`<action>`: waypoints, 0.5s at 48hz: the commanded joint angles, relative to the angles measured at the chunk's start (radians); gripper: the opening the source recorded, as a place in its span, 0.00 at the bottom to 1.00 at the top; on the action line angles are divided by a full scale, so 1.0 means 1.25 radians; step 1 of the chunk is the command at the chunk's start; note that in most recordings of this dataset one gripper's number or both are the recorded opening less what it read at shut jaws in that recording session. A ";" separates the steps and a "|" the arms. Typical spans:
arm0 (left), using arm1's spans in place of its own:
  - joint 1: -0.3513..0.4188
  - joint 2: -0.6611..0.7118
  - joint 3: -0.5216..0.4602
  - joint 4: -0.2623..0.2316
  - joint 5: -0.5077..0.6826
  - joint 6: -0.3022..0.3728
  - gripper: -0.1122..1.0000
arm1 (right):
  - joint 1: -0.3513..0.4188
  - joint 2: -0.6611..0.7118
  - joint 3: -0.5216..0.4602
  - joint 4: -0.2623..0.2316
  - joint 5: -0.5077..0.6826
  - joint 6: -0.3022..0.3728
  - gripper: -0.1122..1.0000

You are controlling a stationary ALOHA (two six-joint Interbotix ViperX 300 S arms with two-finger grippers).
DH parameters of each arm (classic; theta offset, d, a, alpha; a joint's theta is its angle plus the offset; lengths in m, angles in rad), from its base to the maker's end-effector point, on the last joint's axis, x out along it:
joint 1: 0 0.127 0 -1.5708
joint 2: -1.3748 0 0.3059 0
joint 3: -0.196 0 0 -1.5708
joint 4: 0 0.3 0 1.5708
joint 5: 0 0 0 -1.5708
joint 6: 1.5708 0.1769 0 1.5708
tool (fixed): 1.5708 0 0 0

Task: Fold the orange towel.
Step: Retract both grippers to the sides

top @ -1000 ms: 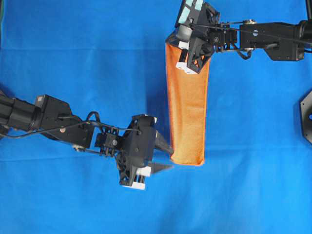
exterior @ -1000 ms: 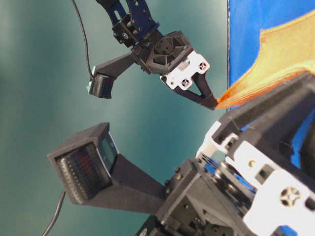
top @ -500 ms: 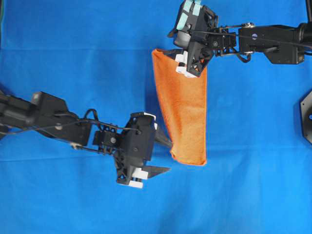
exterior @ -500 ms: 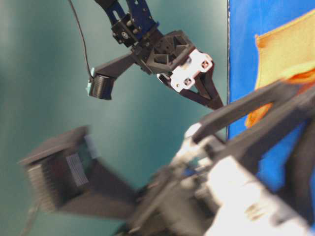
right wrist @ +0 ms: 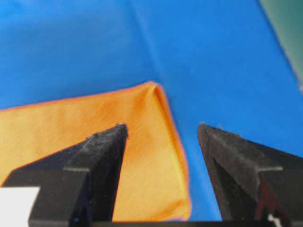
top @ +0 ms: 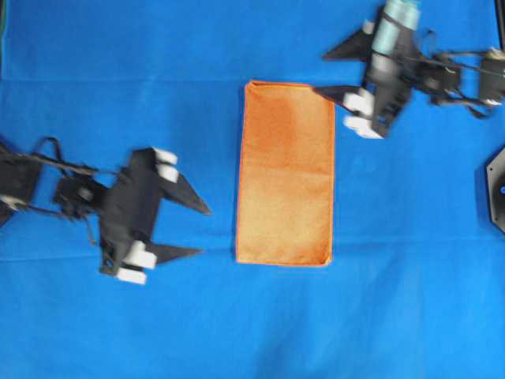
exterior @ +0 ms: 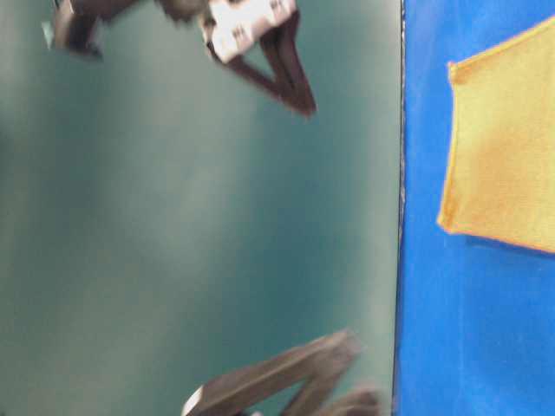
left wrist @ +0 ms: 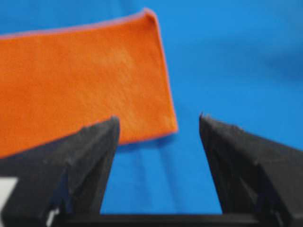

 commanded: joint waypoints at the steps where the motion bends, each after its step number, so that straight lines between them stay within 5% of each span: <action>1: 0.025 -0.061 0.038 0.001 -0.063 0.002 0.65 | 0.022 -0.085 0.044 0.017 -0.031 0.009 0.66; 13: 0.091 -0.211 0.184 0.001 -0.204 0.002 0.65 | 0.058 -0.241 0.177 0.040 -0.112 0.049 0.65; 24: 0.141 -0.281 0.288 -0.001 -0.268 -0.011 0.65 | 0.058 -0.270 0.261 0.060 -0.195 0.061 0.65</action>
